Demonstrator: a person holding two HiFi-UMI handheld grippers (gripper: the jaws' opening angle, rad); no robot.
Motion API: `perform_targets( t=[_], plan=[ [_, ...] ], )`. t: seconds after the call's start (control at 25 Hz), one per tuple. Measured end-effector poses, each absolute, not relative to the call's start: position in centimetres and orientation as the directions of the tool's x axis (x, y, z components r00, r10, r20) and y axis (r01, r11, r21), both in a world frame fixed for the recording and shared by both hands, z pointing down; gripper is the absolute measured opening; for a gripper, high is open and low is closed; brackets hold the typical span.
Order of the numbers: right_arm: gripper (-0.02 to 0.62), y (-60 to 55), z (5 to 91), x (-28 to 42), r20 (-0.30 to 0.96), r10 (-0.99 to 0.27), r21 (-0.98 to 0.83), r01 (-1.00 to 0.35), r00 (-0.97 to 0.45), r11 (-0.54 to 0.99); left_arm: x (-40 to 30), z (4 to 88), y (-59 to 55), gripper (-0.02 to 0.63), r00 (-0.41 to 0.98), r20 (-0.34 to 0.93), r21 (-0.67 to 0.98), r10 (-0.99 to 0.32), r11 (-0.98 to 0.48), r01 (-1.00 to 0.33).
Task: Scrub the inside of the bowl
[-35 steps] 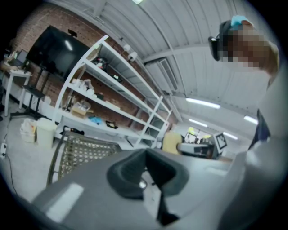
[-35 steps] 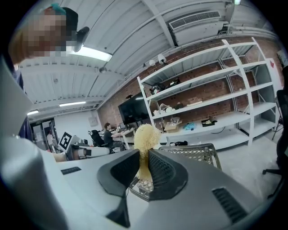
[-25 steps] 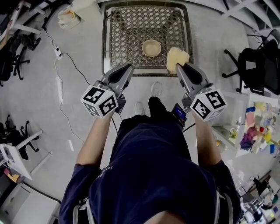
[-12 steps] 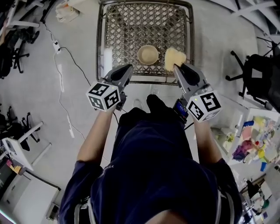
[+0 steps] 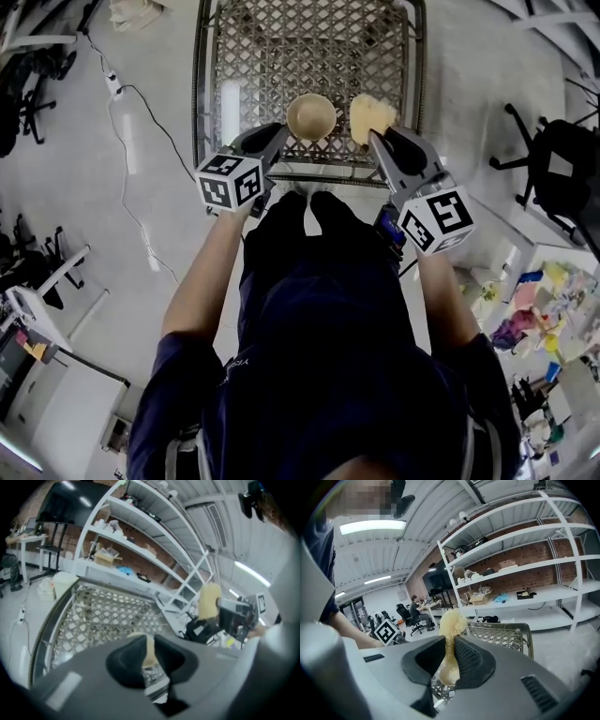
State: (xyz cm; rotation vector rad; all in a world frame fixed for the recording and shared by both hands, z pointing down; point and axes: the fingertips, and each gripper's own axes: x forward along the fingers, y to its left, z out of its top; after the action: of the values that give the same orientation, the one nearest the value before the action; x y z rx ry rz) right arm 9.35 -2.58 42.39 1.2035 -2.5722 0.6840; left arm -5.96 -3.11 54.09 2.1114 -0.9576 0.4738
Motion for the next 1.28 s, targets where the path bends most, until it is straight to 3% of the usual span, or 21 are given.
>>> perform_targets(
  t=[0.28,0.88,1.28],
  plan=[
    [0.057,-3.5,44.5,9.5,0.429,-0.656,-0.318,-0.784,-0.621,0.534,-6.1,61.0,-4.8,0.085,0.612,0.680,0.483,-0.404,-0.380,-0.789],
    [0.057,-4.5,46.5,9.8,0.507,-0.629,-0.325,-0.807,-0.589,0.493,-4.9,67.6,-6.2,0.086,0.574,0.782,0.467,-0.243,-0.381,-0.798],
    [0.057,-5.3,45.6,9.7,0.521,-0.612,-0.283,-0.797,-0.595,0.534,-4.9,66.3,-7.0,0.012,0.522,0.815,0.405,-0.252,-0.397,-0.823]
  ],
)
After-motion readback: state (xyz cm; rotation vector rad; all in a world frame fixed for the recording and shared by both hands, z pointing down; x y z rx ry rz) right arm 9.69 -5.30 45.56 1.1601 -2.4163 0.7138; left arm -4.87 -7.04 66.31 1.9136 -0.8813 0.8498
